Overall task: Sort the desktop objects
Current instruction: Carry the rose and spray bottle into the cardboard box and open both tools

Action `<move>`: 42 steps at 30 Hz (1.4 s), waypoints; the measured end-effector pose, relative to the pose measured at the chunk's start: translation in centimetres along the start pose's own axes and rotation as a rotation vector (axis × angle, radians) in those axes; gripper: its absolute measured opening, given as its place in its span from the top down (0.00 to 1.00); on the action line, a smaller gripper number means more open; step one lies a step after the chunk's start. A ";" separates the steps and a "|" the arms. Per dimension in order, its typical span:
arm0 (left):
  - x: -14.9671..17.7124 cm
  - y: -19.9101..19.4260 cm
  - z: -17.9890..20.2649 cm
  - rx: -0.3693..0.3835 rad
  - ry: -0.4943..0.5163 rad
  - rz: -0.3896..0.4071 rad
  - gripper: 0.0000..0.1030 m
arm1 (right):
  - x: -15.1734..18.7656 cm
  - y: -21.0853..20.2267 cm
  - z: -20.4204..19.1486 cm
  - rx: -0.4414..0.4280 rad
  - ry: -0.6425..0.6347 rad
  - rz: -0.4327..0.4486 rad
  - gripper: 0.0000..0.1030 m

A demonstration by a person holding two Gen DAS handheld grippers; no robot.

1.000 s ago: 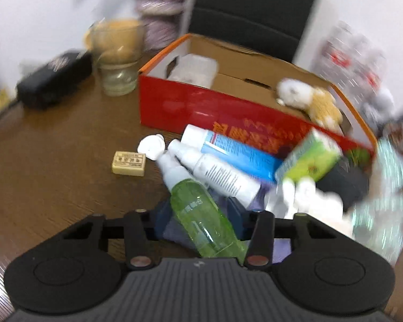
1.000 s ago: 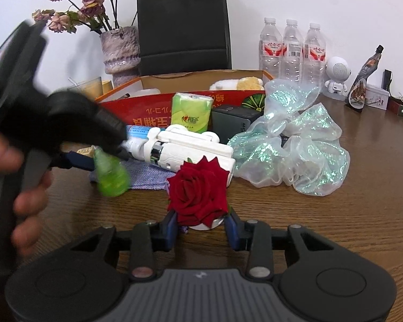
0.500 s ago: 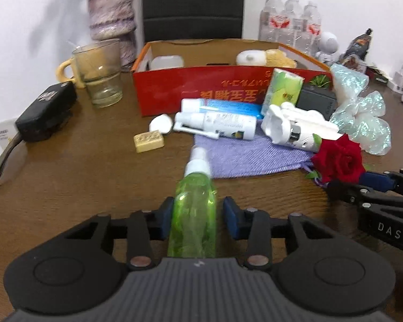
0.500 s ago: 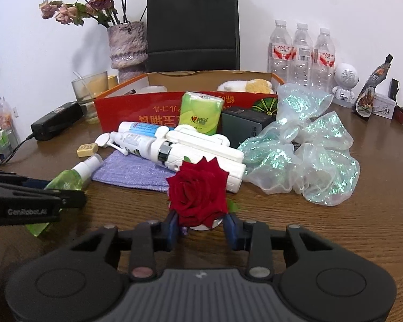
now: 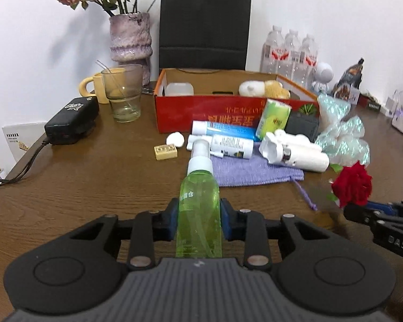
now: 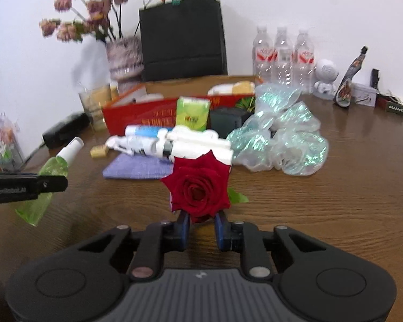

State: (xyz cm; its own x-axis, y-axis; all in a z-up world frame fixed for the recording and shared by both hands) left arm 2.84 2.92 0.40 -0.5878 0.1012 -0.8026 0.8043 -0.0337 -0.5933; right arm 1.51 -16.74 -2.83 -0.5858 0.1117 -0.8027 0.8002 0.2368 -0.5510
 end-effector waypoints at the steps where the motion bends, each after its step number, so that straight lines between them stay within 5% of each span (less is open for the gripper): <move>1: -0.3 -0.3 -0.1 0.009 -0.008 0.011 0.70 | -0.1 -0.4 -0.1 -0.003 -0.002 0.008 0.82; 9: -5.2 -0.3 -0.9 0.046 -0.016 0.101 0.70 | -4.1 -2.8 -0.5 -0.037 0.005 0.115 0.82; 17: -15.3 2.9 -3.3 0.049 0.025 0.183 0.70 | -14.0 0.4 0.0 -0.003 -0.050 0.200 0.82; 23: -21.4 12.1 -4.9 0.035 0.052 0.076 0.70 | -20.4 9.5 1.5 0.047 -0.051 0.048 0.82; 31: -21.2 16.7 -5.7 0.002 0.046 -0.071 0.69 | -21.5 19.8 3.2 0.166 -0.082 -0.230 0.82; 32: -21.1 17.0 -5.8 0.000 0.043 -0.087 0.69 | -21.2 20.5 3.6 0.178 -0.074 -0.268 0.80; 36: -20.7 18.4 -6.3 -0.008 0.032 -0.150 0.63 | -21.0 20.1 4.0 0.185 -0.035 -0.315 0.46; 42: -20.8 18.3 -7.1 -0.027 0.015 -0.204 0.48 | -21.7 17.2 4.1 0.161 0.015 -0.302 0.34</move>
State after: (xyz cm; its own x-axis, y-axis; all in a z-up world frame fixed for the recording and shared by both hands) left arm 30.46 7.27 6.69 -0.7377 0.1178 -0.6648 0.6707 0.0153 -0.7416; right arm 28.53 -19.00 4.14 -0.8001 0.0746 -0.5952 0.5999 0.1061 -0.7930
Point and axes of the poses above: each gripper's, at about its wrist camera, not at the fingertips, and y roughly the way its jaws point, z to its right, x to its underside, the point moved 5 cm from there along y, roughly the way its jaws point, and after that the axes turned 7 degrees about y, right-handed, at the moved point
